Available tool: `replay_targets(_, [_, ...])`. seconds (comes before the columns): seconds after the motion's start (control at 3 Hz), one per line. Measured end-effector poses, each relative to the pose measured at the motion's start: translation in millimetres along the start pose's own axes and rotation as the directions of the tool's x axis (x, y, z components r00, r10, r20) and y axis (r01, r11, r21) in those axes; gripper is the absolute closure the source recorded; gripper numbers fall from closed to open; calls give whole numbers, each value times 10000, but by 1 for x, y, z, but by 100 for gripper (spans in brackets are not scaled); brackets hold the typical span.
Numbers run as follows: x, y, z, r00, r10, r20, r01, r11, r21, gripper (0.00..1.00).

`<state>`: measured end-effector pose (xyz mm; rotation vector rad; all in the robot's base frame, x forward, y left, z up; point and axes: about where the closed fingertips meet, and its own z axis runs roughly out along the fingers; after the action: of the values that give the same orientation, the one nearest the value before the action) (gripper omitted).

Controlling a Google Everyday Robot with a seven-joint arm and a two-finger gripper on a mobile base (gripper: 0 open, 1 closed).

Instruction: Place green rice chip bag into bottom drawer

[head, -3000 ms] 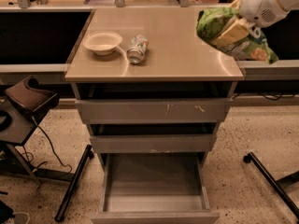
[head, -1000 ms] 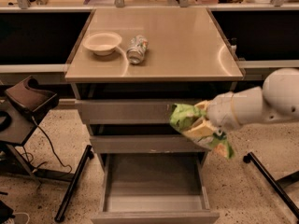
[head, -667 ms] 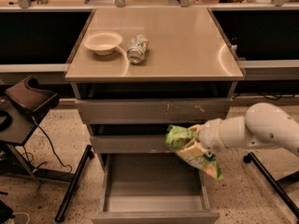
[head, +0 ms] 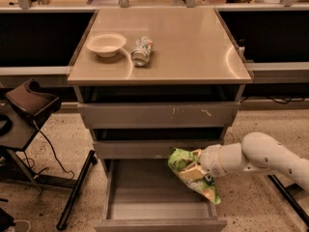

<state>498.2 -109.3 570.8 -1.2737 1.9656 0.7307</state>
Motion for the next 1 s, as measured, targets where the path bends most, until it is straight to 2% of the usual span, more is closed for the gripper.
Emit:
replay_targets(0.33, [25, -1, 31, 9994, 169, 292, -166, 9998, -120, 100])
replay_targets(0.67, [77, -16, 92, 9974, 482, 545, -472, 9987, -192, 100])
replay_targets(1.0, [127, -30, 154, 9920, 1148, 533, -1126, 9927, -420, 100])
